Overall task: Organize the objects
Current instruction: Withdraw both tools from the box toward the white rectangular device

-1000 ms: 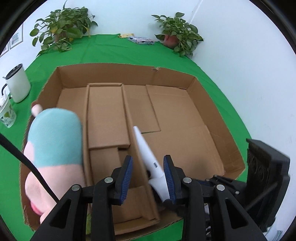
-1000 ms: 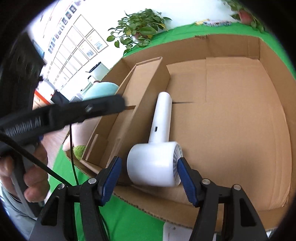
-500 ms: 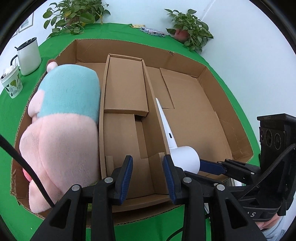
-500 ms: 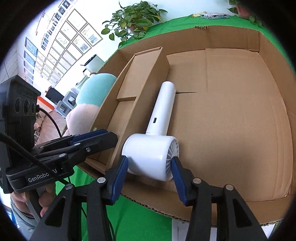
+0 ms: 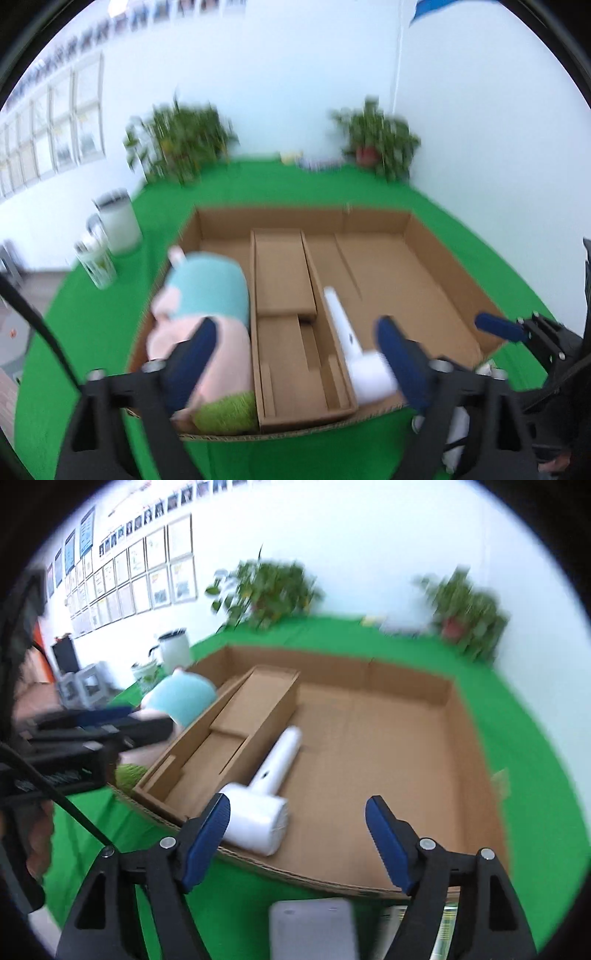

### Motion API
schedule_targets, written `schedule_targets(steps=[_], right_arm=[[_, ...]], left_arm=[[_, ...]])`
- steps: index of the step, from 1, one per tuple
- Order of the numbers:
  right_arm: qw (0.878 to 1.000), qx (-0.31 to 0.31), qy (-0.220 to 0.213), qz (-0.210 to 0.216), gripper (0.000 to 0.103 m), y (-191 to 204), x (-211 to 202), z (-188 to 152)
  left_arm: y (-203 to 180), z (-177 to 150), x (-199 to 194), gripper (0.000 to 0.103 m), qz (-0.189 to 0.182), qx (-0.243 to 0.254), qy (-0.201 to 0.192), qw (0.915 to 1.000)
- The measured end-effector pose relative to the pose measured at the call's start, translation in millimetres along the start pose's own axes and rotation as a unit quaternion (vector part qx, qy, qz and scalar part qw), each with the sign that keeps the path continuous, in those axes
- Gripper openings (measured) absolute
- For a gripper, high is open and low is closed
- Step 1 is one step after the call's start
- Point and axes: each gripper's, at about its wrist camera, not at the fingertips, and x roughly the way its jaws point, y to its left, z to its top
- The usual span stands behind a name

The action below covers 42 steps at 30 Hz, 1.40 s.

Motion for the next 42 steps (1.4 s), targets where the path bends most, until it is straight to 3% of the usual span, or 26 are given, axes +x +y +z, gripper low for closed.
schedule_targets(steps=[2, 5, 7, 8, 9, 11, 12, 13, 14, 16, 17, 18, 19, 22, 29, 42], right_arm=[[1.0, -0.006, -0.022, -0.019, 0.076, 4.4, -10.6, -4.3], [0.999, -0.002, -0.03, -0.036, 0.072, 8.2, -16.6, -11.6], [0.999, 0.011, -0.027, -0.033, 0.044, 6.4, -17.4, -15.9], [0.999, 0.017, -0.023, -0.031, 0.019, 5.3, -17.1, -17.5], [0.999, 0.019, -0.022, -0.028, 0.003, 4.5, -16.6, -18.9], [0.999, 0.015, -0.029, -0.026, 0.004, 3.7, -21.3, -23.0], [0.999, 0.016, -0.031, -0.028, 0.004, 3.1, -24.1, -25.0], [0.999, 0.019, -0.029, -0.03, 0.004, 3.5, -24.7, -25.6], [0.999, 0.023, -0.029, -0.034, 0.006, 3.7, -25.9, -25.8], [0.998, 0.026, -0.033, -0.042, 0.037, 4.7, -28.8, -26.6], [0.998, 0.027, -0.04, -0.044, 0.075, 5.0, -30.1, -27.7], [0.997, 0.028, -0.051, -0.042, 0.086, 4.9, -32.7, -29.4], [0.997, 0.027, -0.062, -0.038, 0.086, 5.0, -35.5, -30.7], [0.998, 0.037, -0.057, -0.008, 0.087, 2.1, -36.6, -33.8], [0.997, 0.053, -0.051, -0.004, 0.087, -3.7, -37.0, -39.3], [0.995, 0.045, -0.085, -0.001, 0.086, -4.3, -53.0, -47.8]], left_arm=[[-11.3, -4.8, -20.7, 0.102, 0.02, 0.023, -0.045, 0.9985], [-24.8, -13.2, -30.7, 0.102, 0.061, 0.046, -0.057, 0.9954], [-27.6, -19.8, -34.9, 0.102, 0.065, 0.041, -0.064, 0.995], [-26.7, -21.8, -36.7, 0.102, 0.064, 0.036, -0.064, 0.9953], [-26.5, -23.9, -37.1, 0.101, 0.063, 0.03, -0.063, 0.9956], [-24.4, -28.7, -37.0, 0.071, 0.046, 0.022, -0.053, 0.9973], [-23.4, -32.5, -38.8, 0.031, 0.031, 0.022, -0.041, 0.9984], [-24.9, -36.9, -38.1, 0.014, 0.021, 0.022, -0.024, 0.9993], [-26.7, -39.2, -35.6, 0.007, 0.022, 0.023, -0.018, 0.9993], [-30.9, -45.3, -35.7, 0.009, 0.037, 0.034, -0.023, 0.9985], [-32.9, -47.3, -35.5, 0.016, 0.043, 0.04, -0.024, 0.998], [-35.3, -48.7, -35.2, 0.052, 0.052, 0.045, -0.021, 0.9974], [-36.8, -49.6, -35.3, 0.102, 0.062, 0.048, -0.019, 0.9967], [-32.2, -51.5, -44.9, 0.102, 0.095, 0.035, -0.058, 0.9932], [-29.1, -50.2, -44.1, 0.102, 0.098, 0.049, -0.051, 0.9926], [-26.9, -56.2, -45.0, 0.102, 0.105, 0.051, -0.039, 0.9925]])
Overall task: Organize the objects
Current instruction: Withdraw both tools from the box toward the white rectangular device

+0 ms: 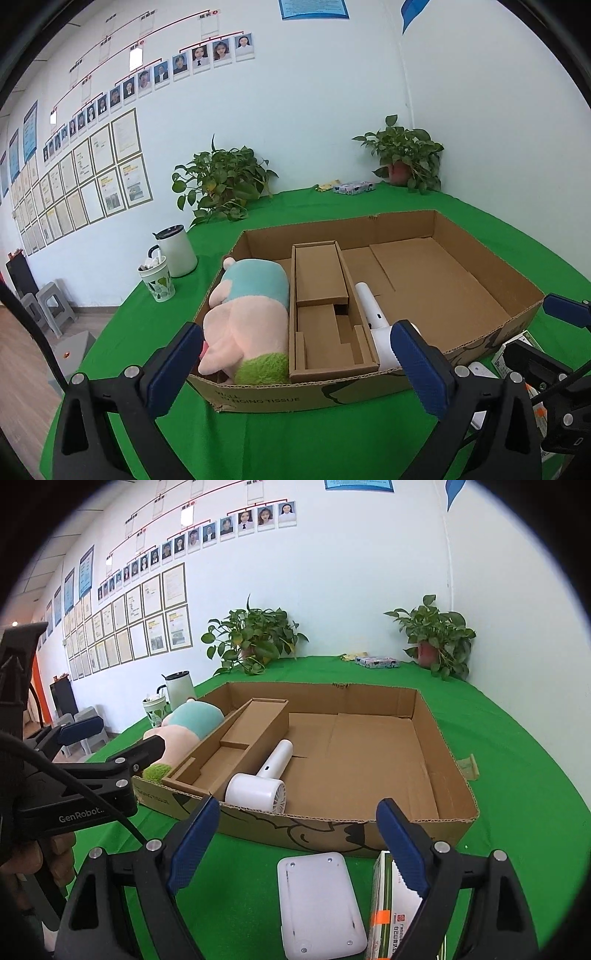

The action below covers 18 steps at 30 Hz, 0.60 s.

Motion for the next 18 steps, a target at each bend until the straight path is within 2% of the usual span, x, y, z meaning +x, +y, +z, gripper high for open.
schedule_targets(steps=[1, 3, 4, 5, 6, 7, 8, 9, 11, 12, 13, 15, 18], right_arm=[[1.0, -0.004, -0.004, -0.002, 0.085, 0.4, -1.3, -0.7], [1.0, -0.01, -0.006, -0.008, 0.06, 1.1, -2.5, -1.1], [1.0, -0.014, -0.004, -0.017, 0.056, 1.7, -2.5, -0.9], [1.0, -0.015, -0.003, -0.021, 0.056, 1.9, -2.0, -0.6], [1.0, -0.015, -0.002, -0.021, 0.056, 1.4, -1.5, -0.6], [1.0, -0.013, -0.001, -0.016, 0.056, 0.3, -1.6, -0.4], [1.0, -0.01, 0.002, -0.013, 0.065, -1.0, -1.1, -0.2], [1.0, -0.007, 0.006, -0.012, 0.082, -2.0, 0.1, -0.3], [1.0, -0.006, 0.01, -0.009, 0.086, -3.1, 2.4, -2.6], [1.0, -0.008, 0.015, -0.007, 0.086, -3.0, 3.8, -3.9], [1.0, -0.01, 0.022, -0.002, 0.086, -3.0, 5.6, -5.6], [0.999, -0.012, 0.031, 0.007, 0.086, -2.7, 7.2, -8.7], [0.999, -0.017, 0.032, 0.032, 0.086, 0.2, 6.0, -12.2]], left_arm=[[1.6, 0.4, 1.4, 0.102, 0.001, -0.003, 0.004, 1.0], [3.8, -0.7, 5.1, 0.098, -0.001, -0.007, 0.014, 0.9999], [4.1, -0.8, 6.2, 0.079, -0.002, -0.006, 0.018, 0.9998], [3.3, -1.4, 8.0, 0.065, -0.004, 0.001, 0.025, 0.9997], [1.9, -1.8, 11.0, 0.045, -0.012, 0.008, 0.036, 0.9993], [1.1, -3.1, 14.7, 0.044, -0.022, 0.009, 0.05, 0.9985], [1.7, -3.5, 16.4, 0.044, -0.028, 0.006, 0.055, 0.9981], [2.7, -4.1, 17.1, 0.046, -0.031, 0.0, 0.055, 0.998], [4.9, -3.7, 16.3, 0.074, -0.032, -0.01, 0.05, 0.9982], [6.4, -3.2, 14.4, 0.095, -0.035, -0.016, 0.041, 0.9984], [8.0, -2.9, 10.8, 0.102, -0.035, -0.024, 0.027, 0.9987], [9.1, -1.7, 8.0, 0.102, -0.035, -0.029, 0.022, 0.9987], [6.7, -3.2, 13.6, 0.102, -0.032, -0.019, 0.038, 0.9986]])
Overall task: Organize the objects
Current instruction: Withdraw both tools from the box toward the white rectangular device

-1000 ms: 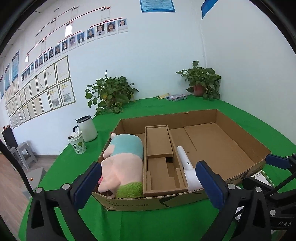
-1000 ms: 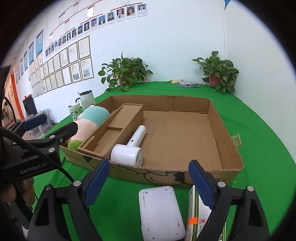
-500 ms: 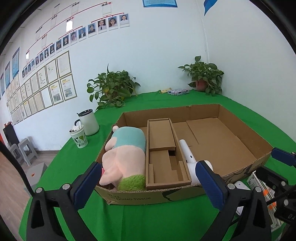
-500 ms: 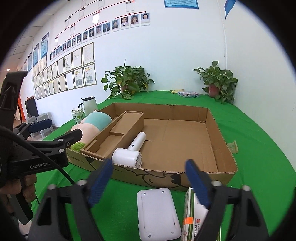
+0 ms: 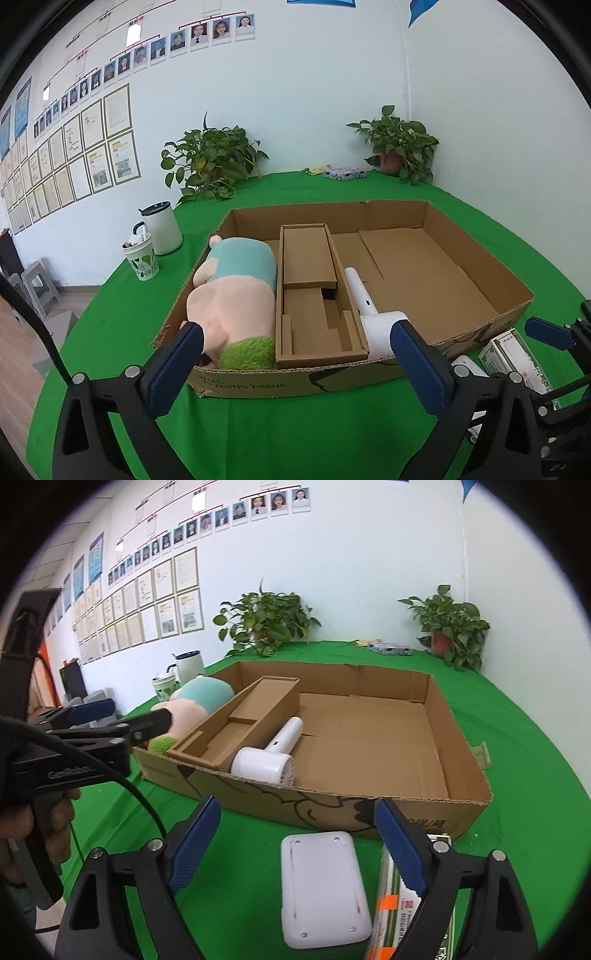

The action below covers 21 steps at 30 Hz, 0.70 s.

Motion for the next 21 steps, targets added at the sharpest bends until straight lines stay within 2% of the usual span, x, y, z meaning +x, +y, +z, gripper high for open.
schedule_targets(steps=[5, 13, 16, 21], right_arm=[[0.999, -0.019, 0.001, 0.037, 0.086, 7.8, -5.2, -4.9], [0.992, -0.029, 0.06, 0.108, 0.086, 15.5, 2.4, -31.4], [0.992, -0.021, 0.074, 0.095, 0.086, 9.6, 6.3, -39.2], [0.992, 0.002, 0.114, 0.046, 0.086, -3.2, 23.1, -39.8]], left_arm=[[-0.6, -4.7, 3.7, 0.102, 0.008, 0.009, 0.008, 0.9999], [4.4, -14.6, 11.3, 0.102, -0.003, 0.005, 0.028, 0.9996], [5.9, -19.9, 15.2, 0.102, -0.005, 0.004, 0.037, 0.9993], [1.6, -26.4, 18.8, 0.102, -0.016, 0.019, 0.043, 0.9988]])
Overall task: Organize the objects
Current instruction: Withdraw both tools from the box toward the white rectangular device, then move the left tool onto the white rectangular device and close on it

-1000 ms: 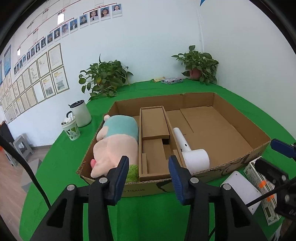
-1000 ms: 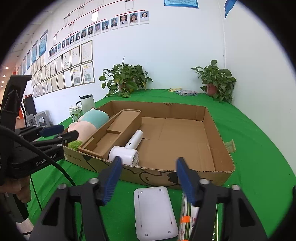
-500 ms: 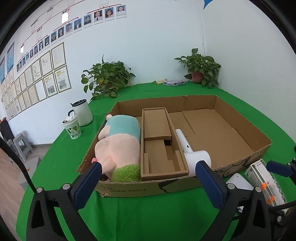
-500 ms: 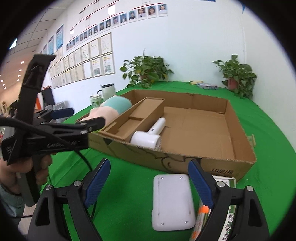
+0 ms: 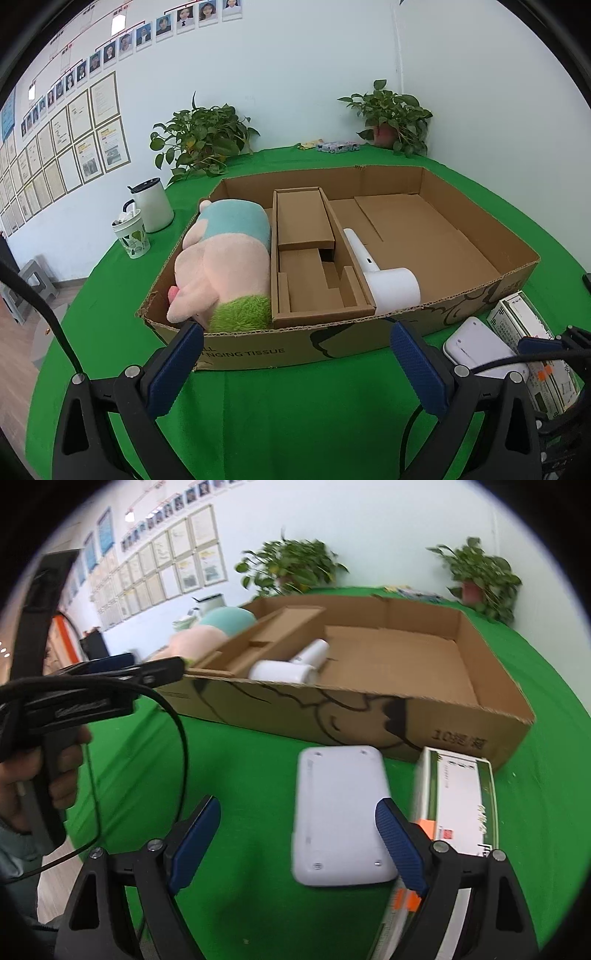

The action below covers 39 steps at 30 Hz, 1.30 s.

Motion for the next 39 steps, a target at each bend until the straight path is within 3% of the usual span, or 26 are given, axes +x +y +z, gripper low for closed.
schedule_targets(steps=[10, 14, 17, 22, 23, 24, 26, 32, 34, 36, 39], right_arm=[[0.993, -0.014, 0.069, -0.096, 0.085, 1.8, 34.5, 9.0], [0.989, -0.043, 0.071, -0.122, 0.067, 7.6, 34.1, 4.0], [0.992, -0.037, 0.074, -0.098, 0.066, 9.0, 28.0, 1.0], [0.997, -0.038, 0.062, -0.02, 0.073, 25.7, 5.6, -10.8], [0.997, -0.047, 0.057, -0.011, 0.082, 30.0, 2.0, -13.4], [0.997, -0.057, 0.048, -0.007, 0.083, 34.1, -2.4, -16.8], [0.997, -0.071, 0.039, -0.007, 0.083, 38.5, -4.2, -19.9], [0.998, -0.042, 0.032, -0.015, 0.083, 33.0, 0.2, -17.0], [0.999, -0.029, 0.035, -0.009, 0.082, 28.8, 3.7, -16.7], [0.999, -0.025, 0.039, 0.004, 0.073, 30.2, 3.4, -19.5], [0.999, -0.019, 0.039, 0.028, 0.069, 38.0, -5.9, -27.5]], left_arm=[[9.5, -3.1, 3.8, 0.102, 0.001, -0.001, 0.015, 0.9999], [17.0, -2.8, 4.7, 0.102, 0.005, -0.008, 0.018, 0.9998], [23.2, -0.8, 6.1, 0.102, -0.009, -0.021, 0.023, 0.9995], [37.4, 7.4, 9.4, 0.102, -0.105, -0.061, 0.038, 0.9919], [38.2, 9.4, 10.9, 0.102, -0.124, -0.067, 0.042, 0.9891], [39.0, 12.4, 14.4, 0.102, -0.149, -0.072, 0.05, 0.985], [35.9, 16.6, 22.9, 0.102, -0.184, -0.082, 0.071, 0.9769], [5.7, 15.9, 51.8, 0.102, -0.294, -0.085, 0.142, 0.9413], [-3.0, 9.3, 63.6, 0.1, -0.324, -0.096, 0.176, 0.9245], [-7.8, 1.2, 71.2, 0.097, -0.343, -0.107, 0.201, 0.9114], [-9.9, -14.5, 75.2, 0.096, -0.365, -0.12, 0.231, 0.8939]])
